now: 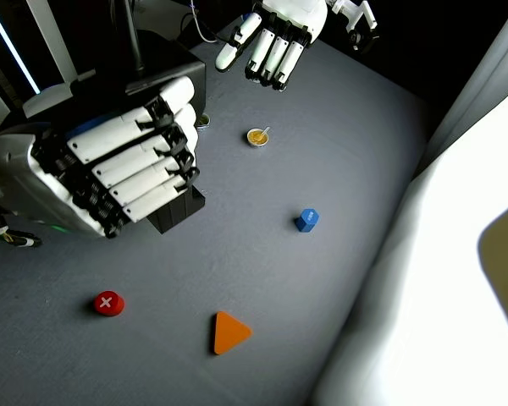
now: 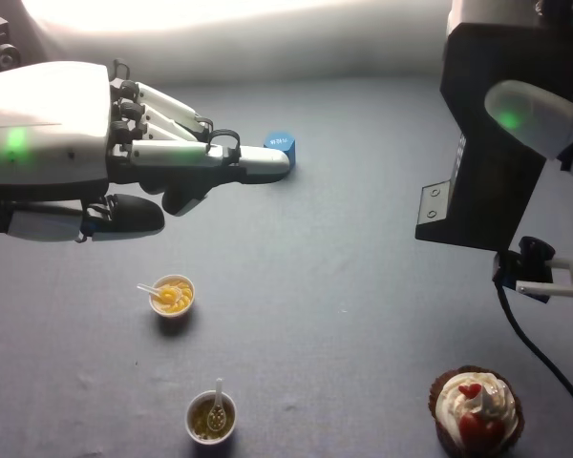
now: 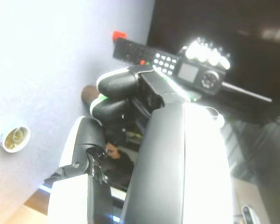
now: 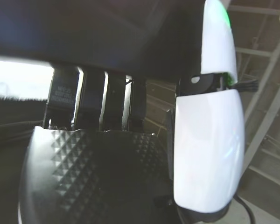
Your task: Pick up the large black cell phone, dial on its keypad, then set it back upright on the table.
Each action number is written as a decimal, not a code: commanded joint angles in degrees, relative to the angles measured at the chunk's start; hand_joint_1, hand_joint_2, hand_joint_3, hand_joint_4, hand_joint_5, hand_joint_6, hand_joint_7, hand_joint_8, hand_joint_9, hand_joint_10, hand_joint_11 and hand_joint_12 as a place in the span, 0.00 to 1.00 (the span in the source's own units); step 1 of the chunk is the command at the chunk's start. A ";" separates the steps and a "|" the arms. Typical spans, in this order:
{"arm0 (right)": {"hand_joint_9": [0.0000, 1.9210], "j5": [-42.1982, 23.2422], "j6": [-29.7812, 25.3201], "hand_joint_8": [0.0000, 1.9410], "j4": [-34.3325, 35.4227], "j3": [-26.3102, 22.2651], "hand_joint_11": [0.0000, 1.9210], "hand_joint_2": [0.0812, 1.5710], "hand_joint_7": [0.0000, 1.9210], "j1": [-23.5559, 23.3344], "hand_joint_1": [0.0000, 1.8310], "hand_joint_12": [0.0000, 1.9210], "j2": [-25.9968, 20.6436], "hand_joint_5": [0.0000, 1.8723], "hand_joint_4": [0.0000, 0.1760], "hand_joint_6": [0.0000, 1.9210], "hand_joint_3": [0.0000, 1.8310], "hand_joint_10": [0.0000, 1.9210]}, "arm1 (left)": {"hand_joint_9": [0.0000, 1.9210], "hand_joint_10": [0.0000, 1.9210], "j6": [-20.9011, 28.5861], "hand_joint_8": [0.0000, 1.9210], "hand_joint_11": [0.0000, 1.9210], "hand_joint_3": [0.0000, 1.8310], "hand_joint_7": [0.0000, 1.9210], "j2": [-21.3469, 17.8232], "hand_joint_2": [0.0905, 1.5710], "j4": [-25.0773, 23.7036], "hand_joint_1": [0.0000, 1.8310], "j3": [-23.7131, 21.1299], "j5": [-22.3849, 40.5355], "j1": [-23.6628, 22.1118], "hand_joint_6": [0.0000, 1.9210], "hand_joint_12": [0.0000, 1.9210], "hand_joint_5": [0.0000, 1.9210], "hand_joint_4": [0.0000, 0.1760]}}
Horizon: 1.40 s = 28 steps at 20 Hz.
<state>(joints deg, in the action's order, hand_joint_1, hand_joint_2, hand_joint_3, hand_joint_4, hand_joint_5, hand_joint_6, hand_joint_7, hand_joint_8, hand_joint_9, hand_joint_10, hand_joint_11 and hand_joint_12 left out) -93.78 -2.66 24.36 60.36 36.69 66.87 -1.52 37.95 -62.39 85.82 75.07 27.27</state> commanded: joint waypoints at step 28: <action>0.44 -7.24 -9.67 0.56 0.48 4.67 0.41 0.72 0.40 1.94 0.81 0.82 1.28 0.45 0.00 0.56 0.00 0.61 | 0.43 1.00 -2.01 0.88 0.19 0.02 0.31 2.01 0.82 3.63 0.70 3.79 7.33 -0.53 0.00 1.00 0.00 0.05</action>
<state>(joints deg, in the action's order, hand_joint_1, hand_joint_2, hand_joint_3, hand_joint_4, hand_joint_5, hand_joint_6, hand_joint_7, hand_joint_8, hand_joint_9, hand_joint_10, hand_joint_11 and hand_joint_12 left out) -93.47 -10.83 26.35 64.95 38.79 68.86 -3.16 39.97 -63.66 89.52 78.04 27.90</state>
